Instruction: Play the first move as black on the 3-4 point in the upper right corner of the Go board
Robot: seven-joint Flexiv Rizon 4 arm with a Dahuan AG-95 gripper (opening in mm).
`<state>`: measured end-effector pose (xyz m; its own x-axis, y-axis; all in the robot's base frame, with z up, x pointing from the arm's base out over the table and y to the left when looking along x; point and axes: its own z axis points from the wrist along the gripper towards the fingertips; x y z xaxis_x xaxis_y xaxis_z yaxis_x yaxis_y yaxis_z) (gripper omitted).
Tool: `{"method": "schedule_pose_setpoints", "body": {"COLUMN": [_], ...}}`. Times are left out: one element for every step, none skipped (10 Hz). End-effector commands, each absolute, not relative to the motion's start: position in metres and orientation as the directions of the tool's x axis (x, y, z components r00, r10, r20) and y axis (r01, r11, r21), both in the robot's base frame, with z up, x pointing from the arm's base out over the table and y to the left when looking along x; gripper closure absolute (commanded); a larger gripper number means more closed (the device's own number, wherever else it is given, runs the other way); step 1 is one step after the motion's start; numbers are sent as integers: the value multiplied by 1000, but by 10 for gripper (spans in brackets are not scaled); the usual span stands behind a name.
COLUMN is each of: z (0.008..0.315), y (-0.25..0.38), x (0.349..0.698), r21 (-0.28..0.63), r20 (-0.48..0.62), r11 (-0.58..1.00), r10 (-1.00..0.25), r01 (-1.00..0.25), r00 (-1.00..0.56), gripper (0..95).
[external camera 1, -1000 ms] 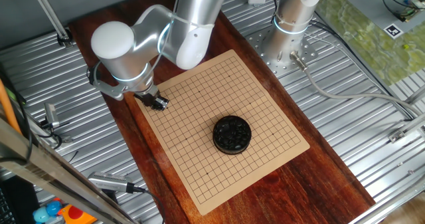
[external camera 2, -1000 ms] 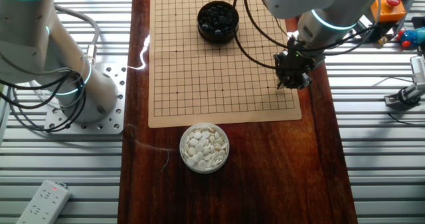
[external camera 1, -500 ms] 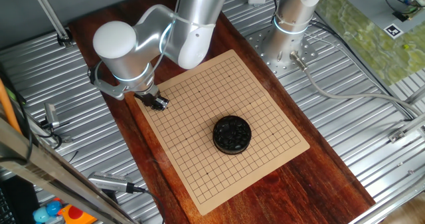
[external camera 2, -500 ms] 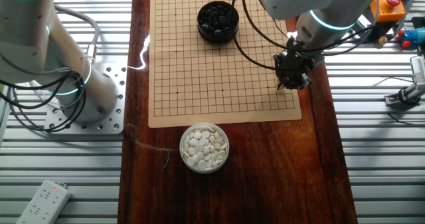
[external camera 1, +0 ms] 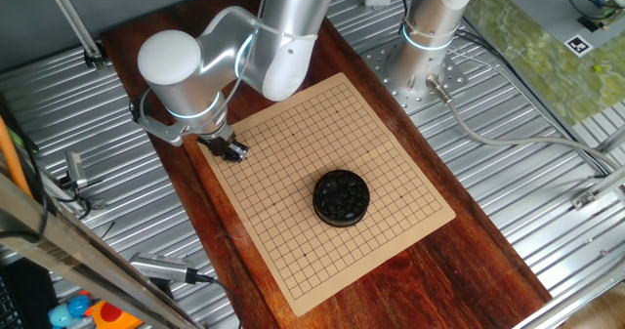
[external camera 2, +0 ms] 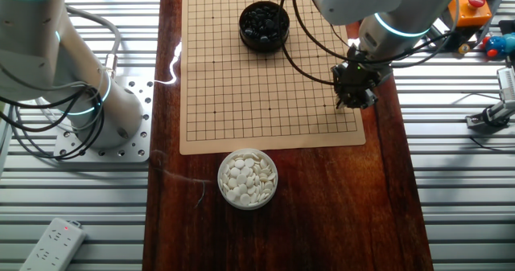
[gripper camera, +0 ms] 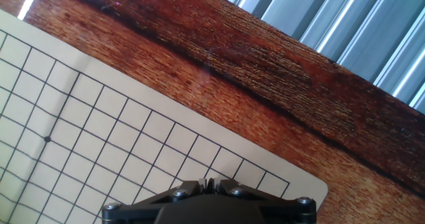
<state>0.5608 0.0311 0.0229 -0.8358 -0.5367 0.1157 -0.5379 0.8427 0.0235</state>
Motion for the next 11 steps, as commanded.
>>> {"method": "schedule_pose_setpoints", "body": {"z": [23, 23, 23, 23, 22, 22, 22, 21, 21, 20, 19], "y": [31, 31, 31, 31, 31, 31, 31, 31, 32, 33, 34], "x": [561, 561, 560, 560, 559, 559, 558, 558, 558, 558, 558], "r21": [25, 25, 25, 25, 25, 25, 25, 25, 25, 25, 24], "r20": [115, 115, 114, 114, 114, 113, 113, 112, 111, 111, 110], "r11": [841, 841, 842, 842, 842, 842, 842, 842, 842, 843, 843], "r10": [-539, -539, -538, -538, -538, -538, -538, -538, -538, -537, -536], "r01": [-540, -540, -539, -539, -539, -539, -539, -539, -538, -538, -537], "r00": [-834, -835, -835, -835, -835, -835, -835, -835, -836, -836, -837], "gripper": [950, 950, 950, 950, 950, 950, 950, 950, 950, 950, 950]}}
